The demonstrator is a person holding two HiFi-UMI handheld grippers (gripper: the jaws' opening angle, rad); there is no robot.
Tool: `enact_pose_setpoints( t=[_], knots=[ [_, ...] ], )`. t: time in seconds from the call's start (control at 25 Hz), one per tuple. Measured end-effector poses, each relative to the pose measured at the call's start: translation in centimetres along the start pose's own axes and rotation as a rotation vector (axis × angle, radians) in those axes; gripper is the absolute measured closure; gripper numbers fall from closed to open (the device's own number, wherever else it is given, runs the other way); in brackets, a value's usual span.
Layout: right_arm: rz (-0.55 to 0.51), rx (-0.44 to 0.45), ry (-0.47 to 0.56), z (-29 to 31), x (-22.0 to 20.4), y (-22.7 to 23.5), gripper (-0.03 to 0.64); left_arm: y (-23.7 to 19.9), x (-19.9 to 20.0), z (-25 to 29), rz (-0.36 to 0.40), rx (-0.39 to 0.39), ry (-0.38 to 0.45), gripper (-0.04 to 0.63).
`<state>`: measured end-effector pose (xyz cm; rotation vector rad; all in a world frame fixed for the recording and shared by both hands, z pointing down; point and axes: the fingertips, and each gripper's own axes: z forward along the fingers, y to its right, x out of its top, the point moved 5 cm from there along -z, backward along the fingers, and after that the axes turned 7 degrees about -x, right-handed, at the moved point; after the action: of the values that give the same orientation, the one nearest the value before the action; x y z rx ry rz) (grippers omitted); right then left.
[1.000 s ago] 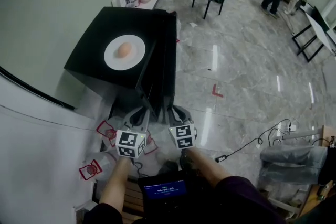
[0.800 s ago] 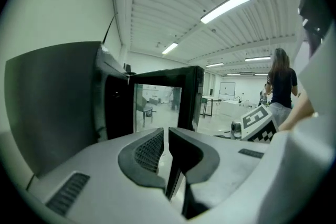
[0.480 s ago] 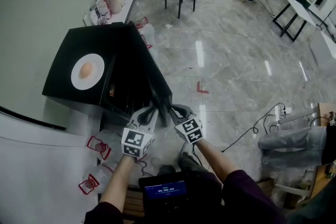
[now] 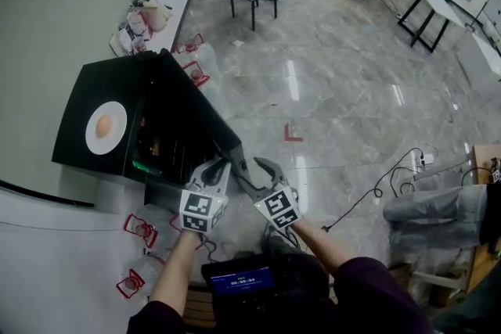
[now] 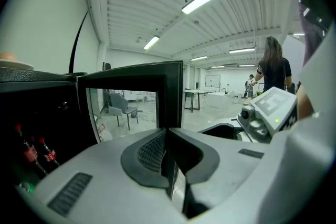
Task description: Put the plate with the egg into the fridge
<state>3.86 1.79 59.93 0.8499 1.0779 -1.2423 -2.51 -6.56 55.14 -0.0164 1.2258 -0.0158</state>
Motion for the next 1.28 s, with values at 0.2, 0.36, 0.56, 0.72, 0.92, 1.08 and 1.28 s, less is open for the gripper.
enact_pose_setpoints(
  t=[0.2,0.36,0.56,0.72,0.92,1.08,1.28],
  knots=[
    [-0.022,-0.125,0.0,1.8,1.1,1.4,0.371,0.6,0.7,2.2,0.034,-0.022,-0.026,0.584],
    [-0.007,-0.111,-0.009,2.8,2.0,4.4,0.371,1.1,1.7,4.6,0.045,-0.044,-0.037,0.584],
    [-0.025,-0.038,-0.001,2.8,1.5,8.5,0.414,1.4,2.9,6.5,0.055,-0.032,-0.023,0.584],
    [-0.023,0.001,-0.002,3.7,1.4,13.3,0.423,0.7,3.6,8.0,0.042,-0.004,-0.024,0.584],
    [-0.017,0.002,-0.028,5.8,1.7,19.1,0.426,0.2,4.2,10.0,0.042,0.019,-0.027,0.584],
    [-0.035,-0.017,-0.035,7.1,2.0,21.9,0.426,-0.1,5.0,11.3,0.051,0.035,-0.02,0.584],
    [0.027,-0.133,-0.016,6.7,1.8,24.3,0.426,-0.5,5.3,11.9,0.052,0.056,-0.023,0.584]
  ],
)
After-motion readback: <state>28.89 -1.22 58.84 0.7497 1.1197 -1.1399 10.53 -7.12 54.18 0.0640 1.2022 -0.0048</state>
